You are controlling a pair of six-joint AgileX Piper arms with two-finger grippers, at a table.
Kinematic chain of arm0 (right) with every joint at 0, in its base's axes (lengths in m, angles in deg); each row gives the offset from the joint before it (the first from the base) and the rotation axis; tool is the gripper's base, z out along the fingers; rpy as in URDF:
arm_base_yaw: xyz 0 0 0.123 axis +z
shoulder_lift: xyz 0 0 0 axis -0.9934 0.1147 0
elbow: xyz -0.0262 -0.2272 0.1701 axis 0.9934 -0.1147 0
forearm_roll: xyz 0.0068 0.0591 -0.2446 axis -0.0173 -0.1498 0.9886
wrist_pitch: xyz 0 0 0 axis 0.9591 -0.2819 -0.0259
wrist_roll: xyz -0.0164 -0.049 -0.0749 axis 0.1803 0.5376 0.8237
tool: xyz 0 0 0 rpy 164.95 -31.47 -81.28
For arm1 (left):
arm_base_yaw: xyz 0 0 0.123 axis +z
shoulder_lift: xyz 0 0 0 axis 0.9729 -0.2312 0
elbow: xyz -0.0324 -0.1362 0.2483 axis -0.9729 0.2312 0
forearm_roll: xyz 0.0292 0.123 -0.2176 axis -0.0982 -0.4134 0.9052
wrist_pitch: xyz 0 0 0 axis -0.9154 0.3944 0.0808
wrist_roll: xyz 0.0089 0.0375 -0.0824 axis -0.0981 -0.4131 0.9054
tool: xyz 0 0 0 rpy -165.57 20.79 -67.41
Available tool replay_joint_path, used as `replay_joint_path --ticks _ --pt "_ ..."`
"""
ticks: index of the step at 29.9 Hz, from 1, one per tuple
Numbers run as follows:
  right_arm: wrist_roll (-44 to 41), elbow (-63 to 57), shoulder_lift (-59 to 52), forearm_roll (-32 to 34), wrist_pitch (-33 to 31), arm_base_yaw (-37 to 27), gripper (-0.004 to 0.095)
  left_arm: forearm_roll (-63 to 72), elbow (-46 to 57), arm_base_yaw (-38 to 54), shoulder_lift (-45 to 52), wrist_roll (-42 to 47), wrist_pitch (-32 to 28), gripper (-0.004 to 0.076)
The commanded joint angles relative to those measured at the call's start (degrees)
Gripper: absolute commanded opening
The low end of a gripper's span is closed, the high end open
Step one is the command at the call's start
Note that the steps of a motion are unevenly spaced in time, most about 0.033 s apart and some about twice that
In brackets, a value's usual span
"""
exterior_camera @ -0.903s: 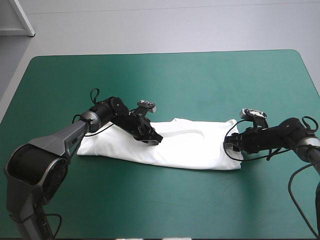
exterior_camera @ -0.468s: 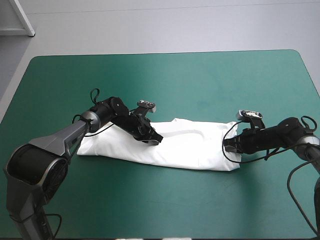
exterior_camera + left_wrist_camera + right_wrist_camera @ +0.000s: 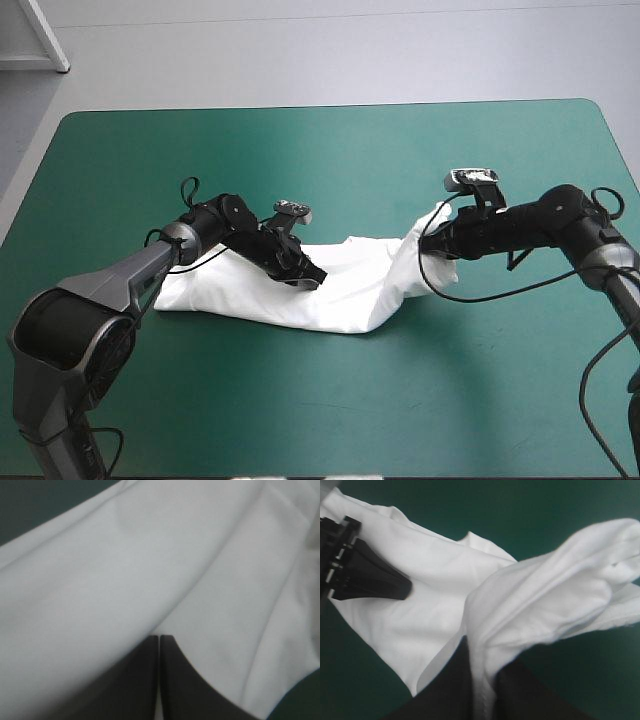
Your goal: Fold the cloth
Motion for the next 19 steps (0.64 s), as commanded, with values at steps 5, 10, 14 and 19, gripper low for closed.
replay_joint_path --ticks 5,10,14,19 --pt "-5.59 10.26 -1.78 0.04 0.58 6.89 -0.0005 -0.75 -0.48 -0.14 4.37 0.24 -4.56 0.0019" --pt "-8.23 15.45 0.15 1.98 0.58 10.77 -0.0005 -13.22 -2.77 -0.05 12.83 6.57 -3.71 0.0019" --pt "-9.65 20.91 3.07 1.86 0.58 14.94 -0.0004 -28.08 -4.6 0.86 20.4 14.95 -0.87 0.0019" --pt "-11.39 29.0 8.91 2.45 -0.23 20.16 -0.0004 -38.05 -7.84 5.86 30.08 19.78 4.75 0.0019"
